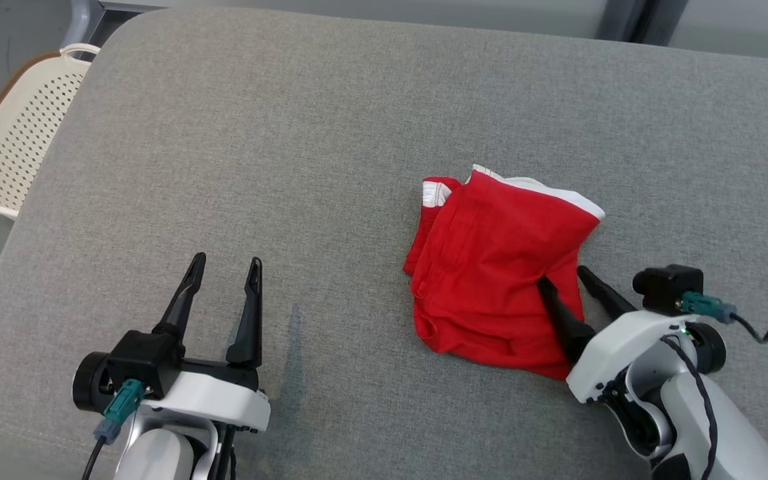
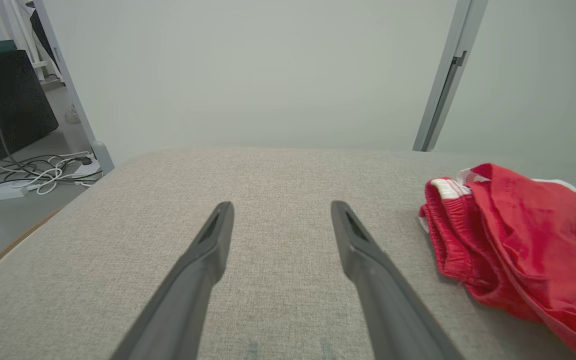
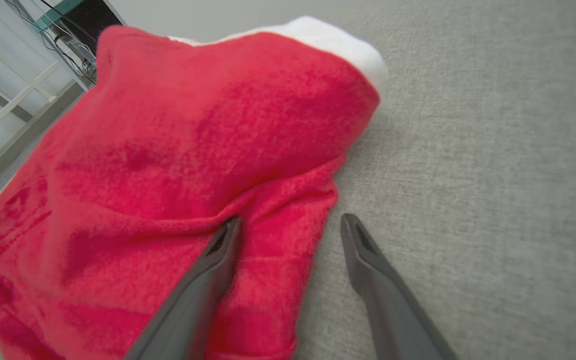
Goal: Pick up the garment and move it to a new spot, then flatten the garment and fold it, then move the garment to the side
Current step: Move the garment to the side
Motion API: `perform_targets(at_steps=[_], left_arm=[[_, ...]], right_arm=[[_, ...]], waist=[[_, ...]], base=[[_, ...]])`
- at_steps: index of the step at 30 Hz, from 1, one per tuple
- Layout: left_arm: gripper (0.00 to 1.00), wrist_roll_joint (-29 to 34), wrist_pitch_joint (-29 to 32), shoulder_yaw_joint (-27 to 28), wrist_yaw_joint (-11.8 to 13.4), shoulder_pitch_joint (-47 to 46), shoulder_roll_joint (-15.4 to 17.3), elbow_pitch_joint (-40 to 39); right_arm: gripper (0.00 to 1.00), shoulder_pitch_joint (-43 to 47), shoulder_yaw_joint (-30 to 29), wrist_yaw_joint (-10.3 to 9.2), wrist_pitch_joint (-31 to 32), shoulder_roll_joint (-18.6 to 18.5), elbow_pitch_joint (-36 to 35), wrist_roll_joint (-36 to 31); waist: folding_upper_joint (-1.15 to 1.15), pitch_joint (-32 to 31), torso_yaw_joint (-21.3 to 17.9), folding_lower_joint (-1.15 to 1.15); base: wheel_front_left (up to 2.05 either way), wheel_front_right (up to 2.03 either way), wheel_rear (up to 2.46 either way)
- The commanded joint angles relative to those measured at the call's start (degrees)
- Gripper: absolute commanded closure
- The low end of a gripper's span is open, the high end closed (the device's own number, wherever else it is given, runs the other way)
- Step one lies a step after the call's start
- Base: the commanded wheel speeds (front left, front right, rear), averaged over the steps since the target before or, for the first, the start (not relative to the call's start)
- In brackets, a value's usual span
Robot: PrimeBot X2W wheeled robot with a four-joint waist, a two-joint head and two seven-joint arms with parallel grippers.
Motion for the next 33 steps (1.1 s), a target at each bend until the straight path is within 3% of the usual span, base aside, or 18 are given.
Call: perform_targets(at_steps=[1,2,3,4,5,12,20,33], left_arm=[[0.0,-0.3,-0.3,0.1,-0.3,-1.3,0.1,0.3],[0.0,-0.3,-0.4,0.2,-0.3,-1.5,0.1,0.5],[0.0,-0.3,-0.5,0.2,-0.3,-1.5,0.1,0.7],[0.0,-0.3,-0.5,0.2,-0.4,-1.5,0.0,1.0],[0.0,-0.3,-0.7,0.3,-0.4,-1.6,0.0,1.2],[0.0,-0.2,-1.0,0.6,-0.5,-1.5,0.2,1.8],[0.0,0.3,-1.0,1.1,-0.5,-0.5,0.8,1.1],[0.0,1.7,-0.2,1.2,0.4,0.8,3.2,-2.9]], right_arm=[[0.0,-0.9,1.1,0.01,1.6,0.1,1.9,1.6],[0.0,-1.2,2.0,0.02,2.6,0.1,2.9,2.5],[0.47,-1.6,2.7,0.02,3.2,0.1,3.6,3.5],[0.8,-2.0,3.4,0.02,3.4,0.1,3.8,4.6],[1.0,-2.3,4.0,0.02,4.1,-0.1,4.0,5.6],[1.0,-5.0,6.2,0.01,2.3,-3.2,1.9,8.5],[1.0,-3.4,8.3,0.01,2.4,-7.3,-3.5,7.5],[1.0,5.0,3.2,0.01,6.6,-16.0,-11.4,4.9]], waist=[[0.0,0.3,0.0,0.0],[0.0,0.3,-0.1,0.0],[0.0,0.3,-0.2,0.0],[0.0,0.3,-0.3,0.0],[0.0,0.3,-0.4,0.0],[0.0,-0.5,-2.3,0.0],[0.0,-1.6,-7.5,0.0],[0.0,-2.9,-20.6,0.0]], base=[[0.0,0.0,0.0],[0.0,0.0,0.0],[0.0,0.0,0.0],[0.0,0.0,0.0],[0.0,0.0,0.0],[0.0,0.0,0.0],[0.0,0.0,0.0],[0.0,0.0,0.0]])
